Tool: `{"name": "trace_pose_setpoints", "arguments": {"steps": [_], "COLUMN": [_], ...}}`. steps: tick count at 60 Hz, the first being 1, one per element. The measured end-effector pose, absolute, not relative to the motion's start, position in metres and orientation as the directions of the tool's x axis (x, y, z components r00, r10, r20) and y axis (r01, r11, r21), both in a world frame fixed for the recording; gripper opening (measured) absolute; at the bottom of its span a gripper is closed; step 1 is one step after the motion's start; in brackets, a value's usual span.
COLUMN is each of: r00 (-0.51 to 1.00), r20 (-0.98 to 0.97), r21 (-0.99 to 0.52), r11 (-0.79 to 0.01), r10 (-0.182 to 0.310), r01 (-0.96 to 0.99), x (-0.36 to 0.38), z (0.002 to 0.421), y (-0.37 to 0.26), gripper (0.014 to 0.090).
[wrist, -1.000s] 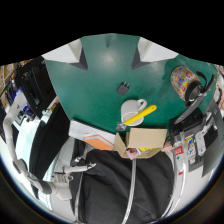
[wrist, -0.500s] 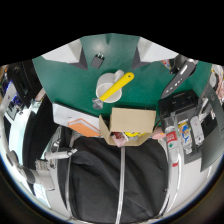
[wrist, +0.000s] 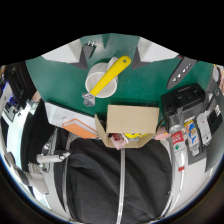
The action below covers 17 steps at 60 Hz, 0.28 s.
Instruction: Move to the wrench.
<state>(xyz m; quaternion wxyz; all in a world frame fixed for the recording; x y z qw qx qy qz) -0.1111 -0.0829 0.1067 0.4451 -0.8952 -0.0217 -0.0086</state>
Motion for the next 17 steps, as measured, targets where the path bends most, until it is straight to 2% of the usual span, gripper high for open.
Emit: {"name": "trace_pose_setpoints", "arguments": {"steps": [17], "r00": [0.998], "r20": [0.045], "r21": [-0.792], "r11": [-0.607], "r10": [0.042], "r01": [0.061], "x": [-0.1122], "z": [0.1042], "y": [-0.0817], "gripper": [0.0851]}}
